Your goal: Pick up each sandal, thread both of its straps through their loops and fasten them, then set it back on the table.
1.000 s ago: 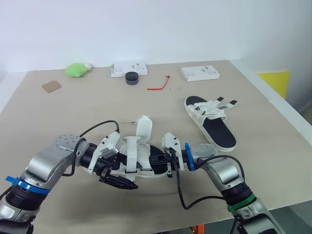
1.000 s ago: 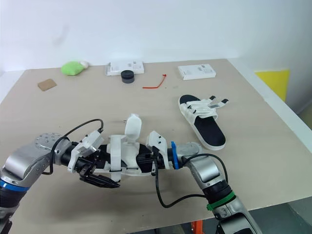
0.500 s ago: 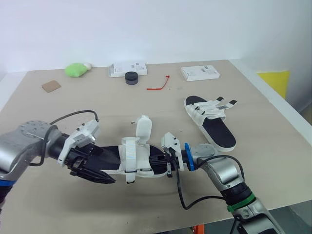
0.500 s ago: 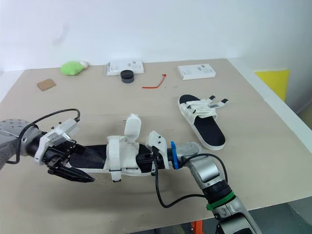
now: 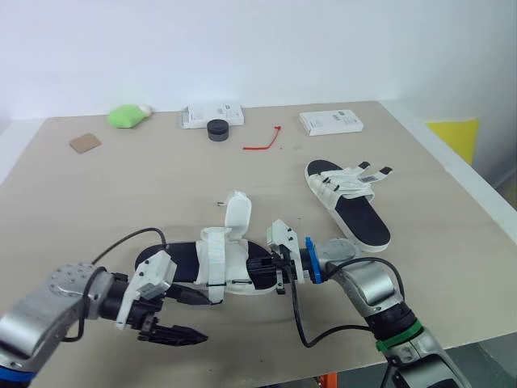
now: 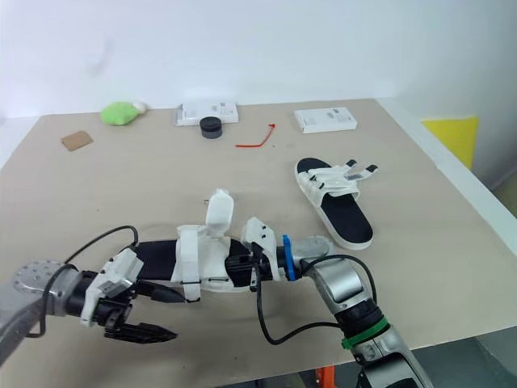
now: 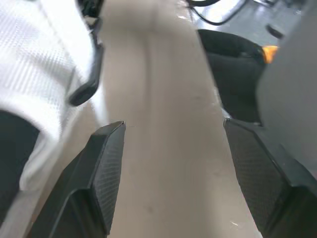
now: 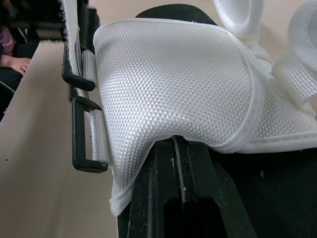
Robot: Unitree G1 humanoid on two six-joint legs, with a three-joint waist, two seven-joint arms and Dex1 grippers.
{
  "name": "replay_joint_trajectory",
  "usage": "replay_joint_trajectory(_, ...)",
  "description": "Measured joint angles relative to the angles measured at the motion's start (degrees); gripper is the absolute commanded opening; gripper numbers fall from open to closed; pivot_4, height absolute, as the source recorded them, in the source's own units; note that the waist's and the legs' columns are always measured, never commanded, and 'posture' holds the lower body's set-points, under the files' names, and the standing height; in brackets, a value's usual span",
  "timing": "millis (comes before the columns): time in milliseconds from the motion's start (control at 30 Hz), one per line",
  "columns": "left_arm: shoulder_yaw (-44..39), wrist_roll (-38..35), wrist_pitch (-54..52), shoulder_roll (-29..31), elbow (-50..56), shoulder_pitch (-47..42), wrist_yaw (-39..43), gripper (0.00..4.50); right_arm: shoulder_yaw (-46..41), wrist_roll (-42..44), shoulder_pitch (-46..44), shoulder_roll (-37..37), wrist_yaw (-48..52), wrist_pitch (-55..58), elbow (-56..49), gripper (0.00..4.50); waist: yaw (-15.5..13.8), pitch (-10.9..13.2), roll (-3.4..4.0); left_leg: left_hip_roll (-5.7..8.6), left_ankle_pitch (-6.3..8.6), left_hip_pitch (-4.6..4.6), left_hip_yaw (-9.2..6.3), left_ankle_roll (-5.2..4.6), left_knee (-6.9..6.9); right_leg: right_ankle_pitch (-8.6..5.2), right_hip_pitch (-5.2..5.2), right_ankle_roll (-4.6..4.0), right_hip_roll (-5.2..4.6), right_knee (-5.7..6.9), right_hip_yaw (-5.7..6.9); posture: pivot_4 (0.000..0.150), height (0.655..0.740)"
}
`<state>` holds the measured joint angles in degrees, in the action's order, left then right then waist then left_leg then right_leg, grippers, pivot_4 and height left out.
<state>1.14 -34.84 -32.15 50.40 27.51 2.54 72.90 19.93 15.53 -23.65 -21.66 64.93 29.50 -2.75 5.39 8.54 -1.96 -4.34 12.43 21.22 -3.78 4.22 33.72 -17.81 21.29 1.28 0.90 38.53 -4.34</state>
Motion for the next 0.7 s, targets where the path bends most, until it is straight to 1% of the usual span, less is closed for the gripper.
replay_joint_trajectory(133, -0.3, -0.1, 0.3, 0.5, 0.0, 1.0, -0.1, 3.26, 0.0, 0.0, 0.1, -0.1, 0.1, 0.1, -0.2, 0.0, 0.0, 0.0, 0.02, 0.0, 0.04, 0.0, 0.02, 0.04, 0.0, -0.02, 0.0, -0.02, 0.0, 0.0, -0.01, 0.15, 0.74)
replay_joint_trajectory(267, -3.4, -1.7, -0.7, 4.2, -2.8, 1.3, 2.3, 3.26, 0.0, 0.0, 0.1, -0.1, 0.1, 0.2, -0.3, 0.0, 0.0, 0.0, 0.08, -0.02, 0.06, -0.01, 0.01, 0.07, 0.0, -0.05, 0.01, -0.04, 0.01, 0.0, 0.01, 0.15, 0.74)
replay_joint_trajectory(333, -3.8, -1.4, -0.2, 4.5, -4.4, 1.3, 2.4, 3.26, 0.0, 0.0, 0.1, -0.2, 0.2, 0.2, -0.3, 0.0, 0.0, 0.0, 0.09, -0.02, 0.1, -0.02, 0.04, 0.13, 0.0, -0.06, 0.0, -0.03, 0.01, 0.0, 0.0, 0.15, 0.74)
replay_joint_trajectory(533, -2.8, -1.0, -0.2, 0.6, -4.6, -0.2, -0.7, 3.26, 0.0, 0.0, 0.1, -0.1, 0.3, 0.2, -0.3, 0.0, 0.0, 0.0, 0.03, -0.05, 0.13, -0.02, 0.06, 0.16, 0.01, -0.08, 0.0, -0.03, 0.03, 0.01, -0.03, 0.15, 0.74)
replay_joint_trajectory(700, 0.0, 0.1, -0.3, -3.3, -3.8, -0.4, -4.9, 3.26, 0.0, 0.0, 0.1, -0.1, 0.2, 0.2, -0.3, 0.0, -0.1, 0.0, 0.0, -0.06, 0.13, -0.02, 0.06, 0.16, 0.04, -0.08, -0.01, -0.03, 0.04, 0.04, -0.03, 0.15, 0.74)
